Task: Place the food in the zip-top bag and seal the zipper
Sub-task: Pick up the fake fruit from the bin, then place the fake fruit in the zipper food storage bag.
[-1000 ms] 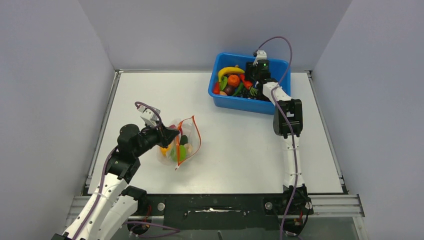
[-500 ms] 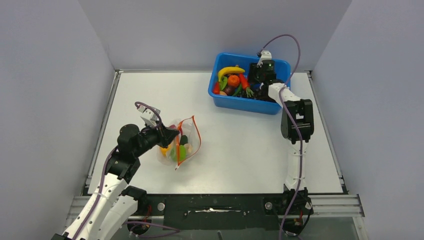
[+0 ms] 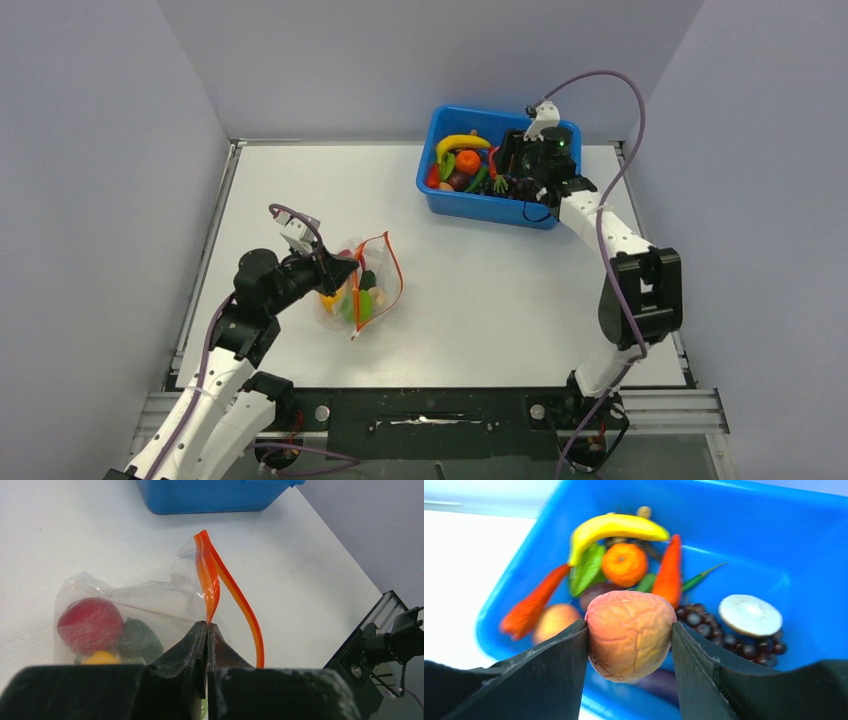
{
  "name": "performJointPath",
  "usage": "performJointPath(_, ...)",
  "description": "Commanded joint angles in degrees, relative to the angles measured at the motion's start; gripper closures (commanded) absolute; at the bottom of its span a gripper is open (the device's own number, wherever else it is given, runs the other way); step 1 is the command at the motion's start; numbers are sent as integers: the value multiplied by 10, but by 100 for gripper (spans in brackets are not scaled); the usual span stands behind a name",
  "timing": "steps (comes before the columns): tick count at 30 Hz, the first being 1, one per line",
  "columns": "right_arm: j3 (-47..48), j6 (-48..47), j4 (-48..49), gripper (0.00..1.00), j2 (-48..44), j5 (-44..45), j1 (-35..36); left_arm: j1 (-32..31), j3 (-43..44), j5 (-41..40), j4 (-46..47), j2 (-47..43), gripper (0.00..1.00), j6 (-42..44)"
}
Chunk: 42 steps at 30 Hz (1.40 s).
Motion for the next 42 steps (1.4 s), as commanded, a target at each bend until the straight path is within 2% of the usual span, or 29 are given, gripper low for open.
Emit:
performJointPath(1, -66, 33, 47, 61, -100, -51, 37, 2, 4, 11, 30, -6, 100, 3)
performJointPath(11, -228, 86, 113, 60, -247, -143, 151, 2, 2, 5, 30, -11, 100, 1)
performJointPath(19, -289, 107, 163, 60, -308, -139, 266, 3, 3, 6, 32, -5, 100, 0)
performJointPath(25, -291, 125, 192, 60, -286, -97, 347, 2, 2, 7, 34, -5, 100, -3)
performJointPath(27, -269, 127, 167, 59, -258, -84, 364, 2, 2, 7, 33, -5, 100, -4)
performJointPath(35, -226, 140, 141, 52, -194, -99, 380, 1, 1, 5, 33, -6, 100, -4)
performJointPath(42, -215, 146, 133, 39, -182, -109, 382, 2, 2, 5, 32, -3, 100, -4)
